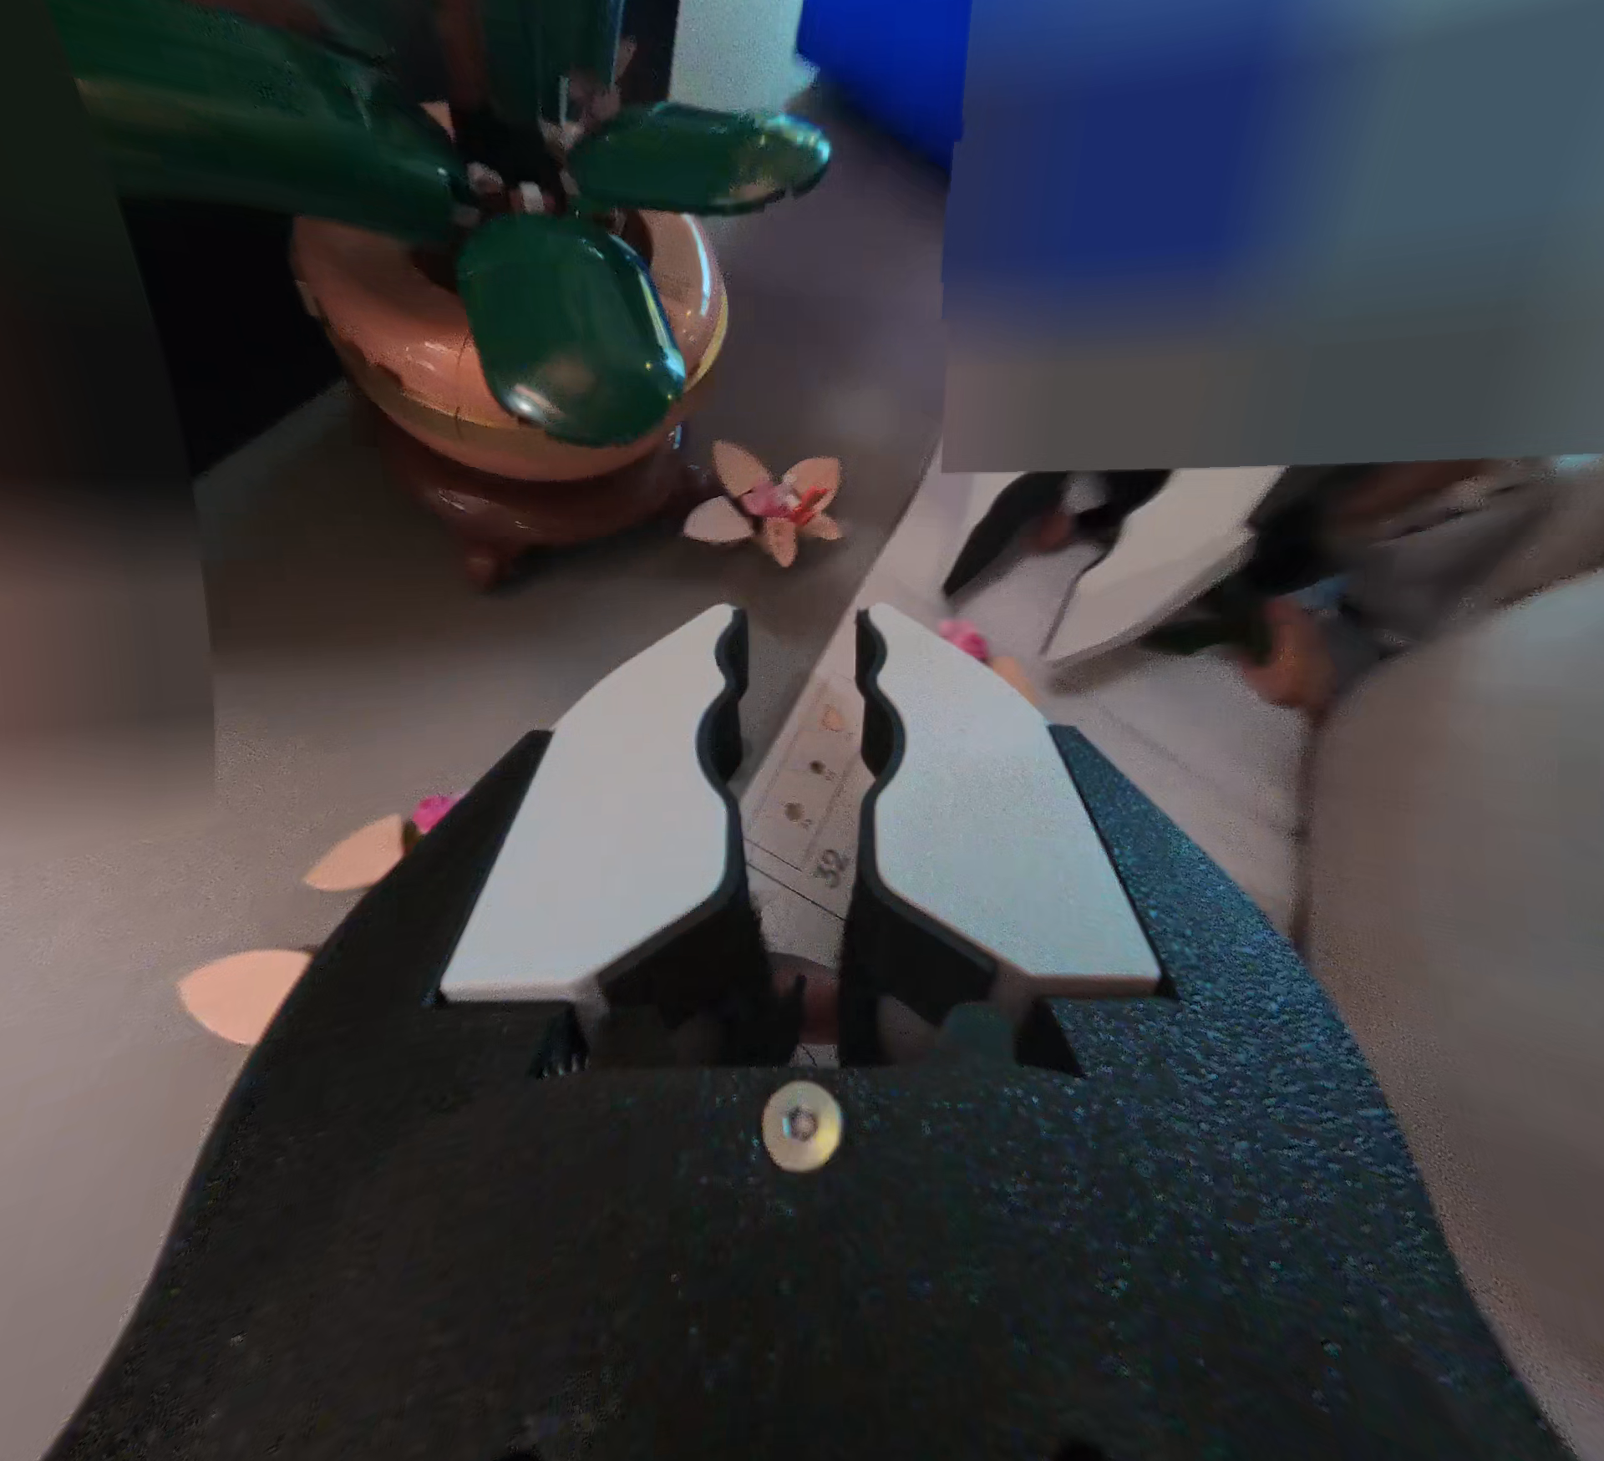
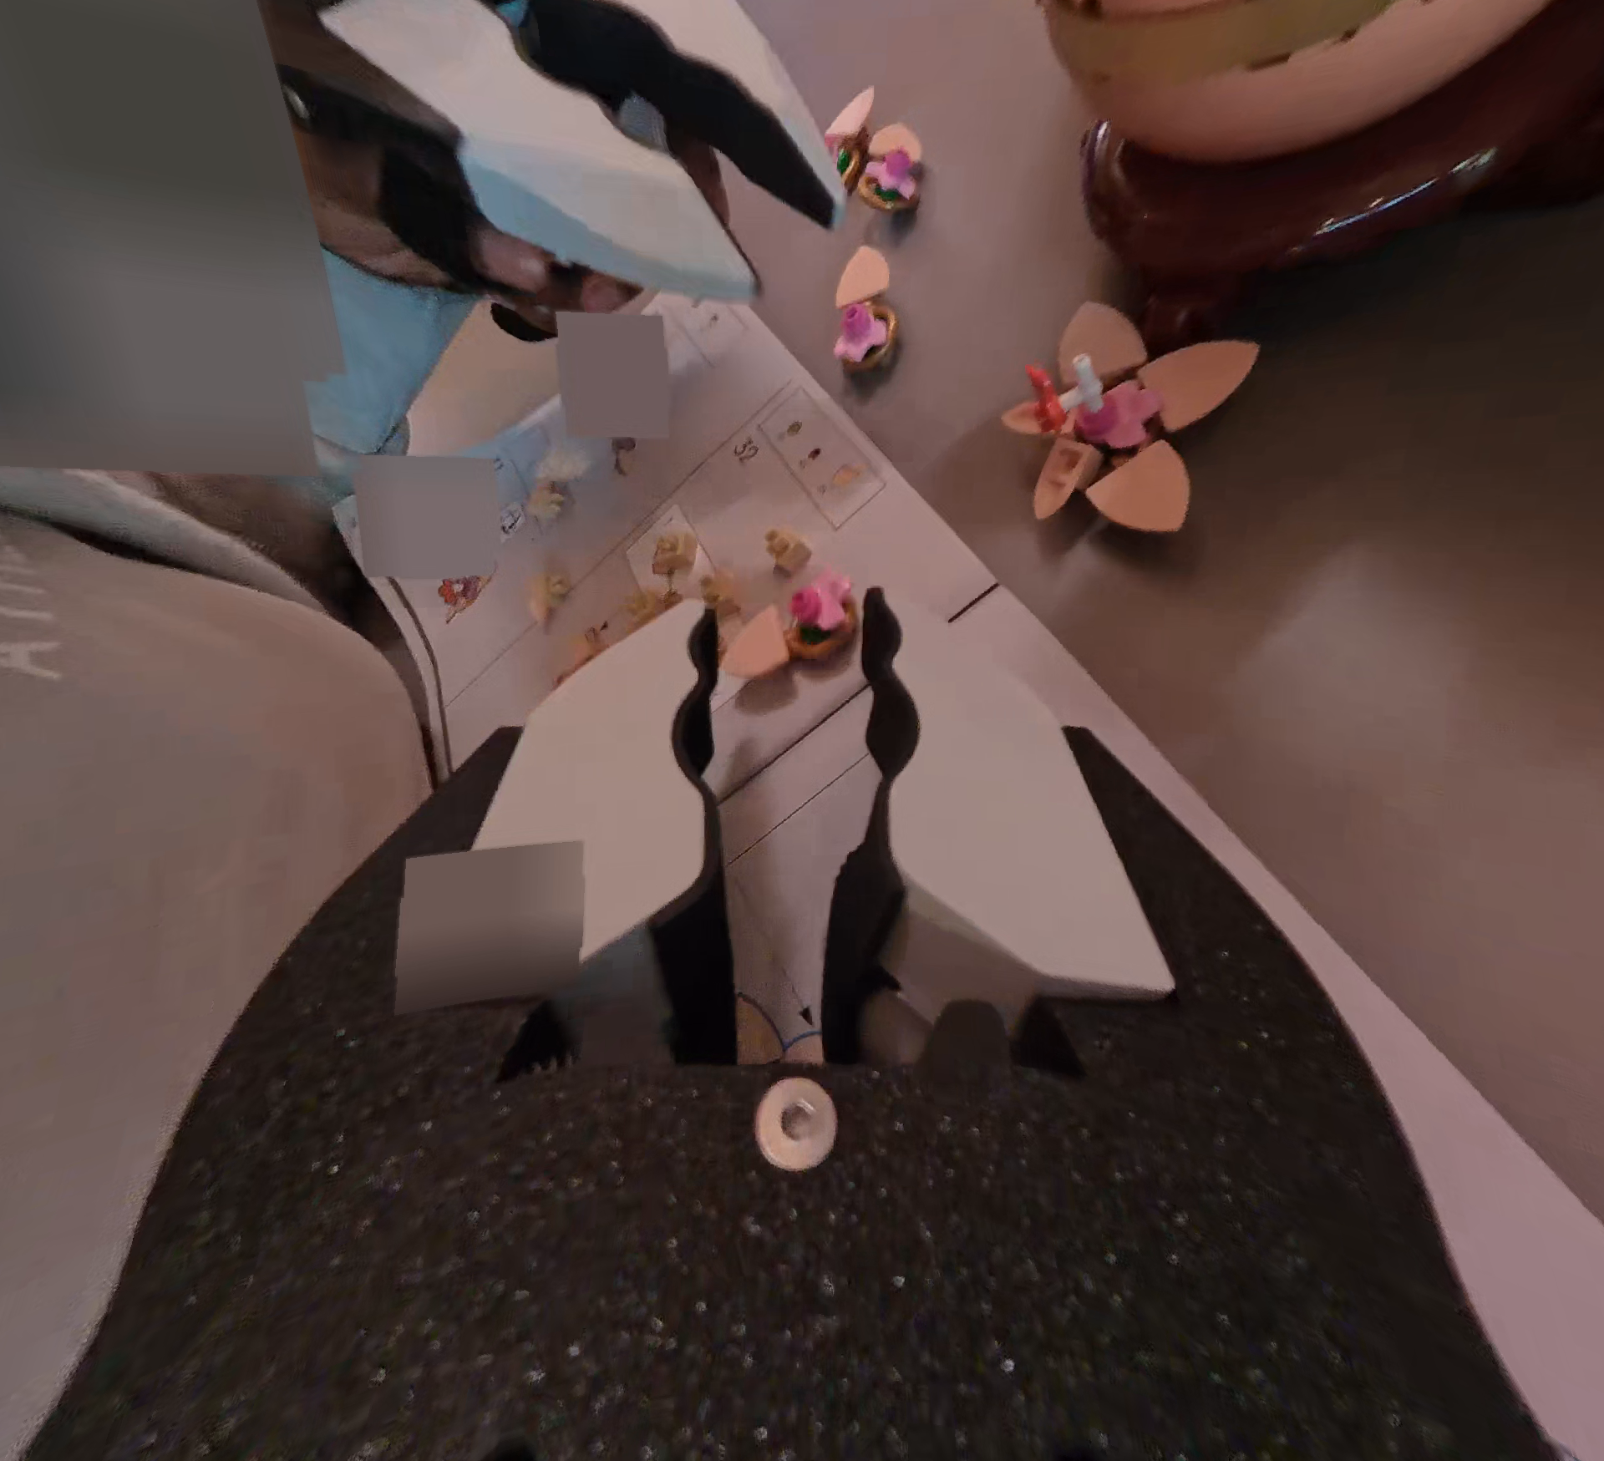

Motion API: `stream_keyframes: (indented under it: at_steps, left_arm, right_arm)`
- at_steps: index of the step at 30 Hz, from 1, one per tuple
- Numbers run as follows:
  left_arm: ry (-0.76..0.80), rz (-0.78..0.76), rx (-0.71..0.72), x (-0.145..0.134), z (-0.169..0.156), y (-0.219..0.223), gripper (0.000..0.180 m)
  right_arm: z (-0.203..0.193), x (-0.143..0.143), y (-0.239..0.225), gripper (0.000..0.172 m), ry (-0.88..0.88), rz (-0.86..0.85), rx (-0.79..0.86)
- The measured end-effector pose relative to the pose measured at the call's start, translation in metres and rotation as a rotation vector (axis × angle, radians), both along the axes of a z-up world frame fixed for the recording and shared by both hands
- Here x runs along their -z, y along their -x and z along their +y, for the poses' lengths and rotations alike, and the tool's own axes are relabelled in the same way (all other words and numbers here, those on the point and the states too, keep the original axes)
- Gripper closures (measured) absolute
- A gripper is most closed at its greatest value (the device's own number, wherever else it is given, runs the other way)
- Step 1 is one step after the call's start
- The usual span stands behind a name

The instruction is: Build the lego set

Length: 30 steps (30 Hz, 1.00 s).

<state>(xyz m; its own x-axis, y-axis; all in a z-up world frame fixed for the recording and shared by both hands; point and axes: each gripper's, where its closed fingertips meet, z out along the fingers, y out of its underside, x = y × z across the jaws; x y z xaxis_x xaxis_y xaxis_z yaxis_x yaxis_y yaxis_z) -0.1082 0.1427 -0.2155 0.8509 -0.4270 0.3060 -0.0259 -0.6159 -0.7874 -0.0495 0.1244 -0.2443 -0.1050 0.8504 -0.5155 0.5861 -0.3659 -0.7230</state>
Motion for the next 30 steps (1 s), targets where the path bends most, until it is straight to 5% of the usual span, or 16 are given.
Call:
stream_keyframes:
  at_steps: [5, 9, 18, 24, 30]
  left_arm:
    - [0.079, 0.305, 0.079, 0.03, 0.016, -0.016, 0.164]
    - [0.094, 0.432, 0.092, 0.042, 0.026, -0.015, 0.162]
    - [0.057, 0.421, 0.138, 0.049, 0.029, -0.021, 0.165]
    - [0.045, 0.411, 0.15, 0.047, 0.024, -0.023, 0.165]
    - [0.01, 0.426, 0.089, 0.032, 0.013, -0.003, 0.162]
  right_arm:
    - [0.039, -0.023, 0.006, 0.146, -0.134, 0.127, 0.191]
    - [0.066, -0.011, 0.005, 0.149, -0.244, -0.013, 0.245]
    - [0.063, 0.017, 0.021, 0.154, -0.117, -0.152, 0.132]
    - [0.063, 0.01, 0.025, 0.166, -0.077, -0.069, 0.128]
    - [0.055, -0.029, 0.029, 0.168, -0.394, 0.185, 0.04]
